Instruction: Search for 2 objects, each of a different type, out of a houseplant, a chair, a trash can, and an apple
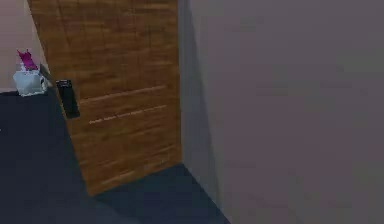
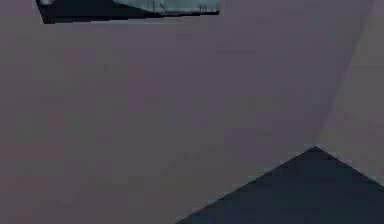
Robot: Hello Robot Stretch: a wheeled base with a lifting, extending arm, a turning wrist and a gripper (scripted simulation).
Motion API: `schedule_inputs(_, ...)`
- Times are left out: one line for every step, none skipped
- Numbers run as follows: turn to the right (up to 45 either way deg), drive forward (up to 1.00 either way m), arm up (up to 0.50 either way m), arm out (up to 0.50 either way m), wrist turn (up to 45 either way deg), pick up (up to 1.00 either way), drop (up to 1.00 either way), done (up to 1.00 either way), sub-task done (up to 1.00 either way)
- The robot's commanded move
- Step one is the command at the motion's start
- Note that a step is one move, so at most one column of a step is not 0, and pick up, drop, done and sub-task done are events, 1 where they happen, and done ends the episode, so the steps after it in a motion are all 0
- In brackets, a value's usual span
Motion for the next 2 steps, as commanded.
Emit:
schedule_inputs(45.0, 0.00, 0.00, 0.00, 0.0, 0.00, 0.00, 0.00, 0.00)
schedule_inputs(45.0, 0.00, 0.00, 0.00, 0.0, 0.00, 0.00, 0.00, 0.00)
